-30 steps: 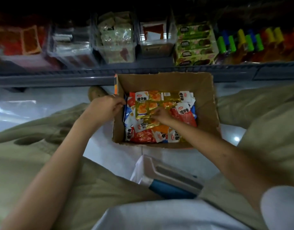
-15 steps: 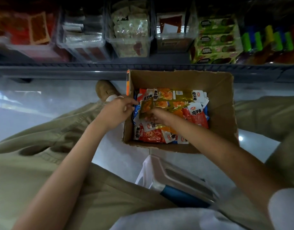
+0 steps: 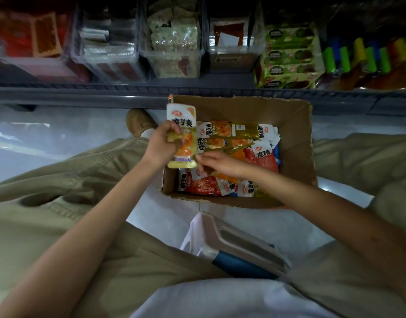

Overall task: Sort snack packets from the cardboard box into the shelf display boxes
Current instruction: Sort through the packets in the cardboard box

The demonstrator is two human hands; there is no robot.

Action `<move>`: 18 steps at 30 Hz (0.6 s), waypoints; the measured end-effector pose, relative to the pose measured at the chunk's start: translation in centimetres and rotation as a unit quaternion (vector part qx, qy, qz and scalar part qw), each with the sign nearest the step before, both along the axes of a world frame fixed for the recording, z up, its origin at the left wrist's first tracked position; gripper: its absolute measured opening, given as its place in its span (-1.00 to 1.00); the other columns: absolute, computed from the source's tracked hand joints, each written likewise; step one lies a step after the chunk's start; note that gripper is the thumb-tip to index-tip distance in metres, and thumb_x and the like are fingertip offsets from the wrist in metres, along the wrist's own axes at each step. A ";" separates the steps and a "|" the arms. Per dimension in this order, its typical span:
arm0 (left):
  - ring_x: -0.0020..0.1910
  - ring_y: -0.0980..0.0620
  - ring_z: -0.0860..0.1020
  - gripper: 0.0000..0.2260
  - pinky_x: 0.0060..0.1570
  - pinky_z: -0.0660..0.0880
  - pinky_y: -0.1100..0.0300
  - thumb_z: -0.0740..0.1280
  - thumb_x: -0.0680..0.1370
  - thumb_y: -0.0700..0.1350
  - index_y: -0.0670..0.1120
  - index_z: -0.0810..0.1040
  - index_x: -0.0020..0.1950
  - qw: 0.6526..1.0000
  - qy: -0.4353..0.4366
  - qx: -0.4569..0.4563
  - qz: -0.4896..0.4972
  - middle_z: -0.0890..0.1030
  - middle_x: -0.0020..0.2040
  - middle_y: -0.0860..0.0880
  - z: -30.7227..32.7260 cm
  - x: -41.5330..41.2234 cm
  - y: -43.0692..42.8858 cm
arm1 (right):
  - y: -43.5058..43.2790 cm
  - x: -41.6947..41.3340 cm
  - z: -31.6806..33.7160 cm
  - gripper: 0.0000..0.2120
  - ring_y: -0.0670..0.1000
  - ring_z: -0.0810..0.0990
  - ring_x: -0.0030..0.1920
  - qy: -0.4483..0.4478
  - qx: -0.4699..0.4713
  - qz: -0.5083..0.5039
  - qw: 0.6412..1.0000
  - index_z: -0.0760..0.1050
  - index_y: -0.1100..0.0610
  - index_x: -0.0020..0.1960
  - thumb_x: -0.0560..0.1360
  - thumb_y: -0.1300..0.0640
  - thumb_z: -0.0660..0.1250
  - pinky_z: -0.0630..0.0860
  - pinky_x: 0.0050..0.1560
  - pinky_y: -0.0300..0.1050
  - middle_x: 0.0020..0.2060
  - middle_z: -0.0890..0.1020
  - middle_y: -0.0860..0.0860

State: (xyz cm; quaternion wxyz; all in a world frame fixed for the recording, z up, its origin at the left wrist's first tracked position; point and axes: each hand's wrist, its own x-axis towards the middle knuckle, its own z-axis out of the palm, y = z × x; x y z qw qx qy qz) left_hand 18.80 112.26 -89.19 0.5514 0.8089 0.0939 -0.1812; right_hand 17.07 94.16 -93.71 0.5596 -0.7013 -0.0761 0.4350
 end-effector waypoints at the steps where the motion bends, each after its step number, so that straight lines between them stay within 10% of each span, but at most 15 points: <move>1: -0.03 -0.15 0.56 -0.70 -0.14 0.54 -0.02 0.29 0.51 -0.40 0.01 0.39 -0.17 1.000 -0.006 0.017 0.010 0.53 -0.03 -0.08 0.1 0.3 0.4 | 0.0 -0.2 -1.2 -0.75 -0.11 0.56 -0.27 -0.033 -0.039 -0.030 0.998 0.45 0.11 -0.16 0.64 0.13 0.09 0.52 -0.11 -0.22 -0.28 0.53 0.00; 6: -0.16 0.15 0.55 -0.71 -0.19 0.56 0.22 0.24 0.57 -0.35 0.04 0.42 -0.18 0.996 -0.046 0.050 0.056 0.51 -0.10 0.16 1.0 1.1 1.0 | -3.0 -1.5 -8.1 -0.60 0.09 0.51 0.17 -0.206 -0.387 0.139 0.888 0.40 0.06 0.33 0.51 0.24 0.28 0.53 0.06 0.00 0.26 0.45 0.05; 11: -0.14 0.12 0.55 -0.73 -0.14 0.56 0.17 0.26 0.57 -0.33 0.05 0.44 -0.15 0.995 -0.058 0.071 0.030 0.48 -0.11 0.17 0.7 0.5 1.2 | -2.4 -2.7 -9.8 -0.23 0.14 0.26 0.41 -0.349 -0.477 0.254 0.765 0.12 0.06 0.51 0.40 0.29 0.38 0.36 0.23 0.02 0.45 0.22 0.08; 18: 0.06 -0.05 0.56 -0.81 -0.04 0.55 0.11 0.26 0.55 -0.35 -0.05 0.47 -0.06 0.994 -0.076 0.083 0.005 0.53 0.02 -0.01 0.3 0.6 1.3 | -2.0 -1.2 -8.5 -0.38 0.18 0.47 0.21 -0.428 -0.493 0.324 0.685 0.22 0.21 0.42 0.41 0.36 0.32 0.48 0.14 0.01 0.31 0.39 0.20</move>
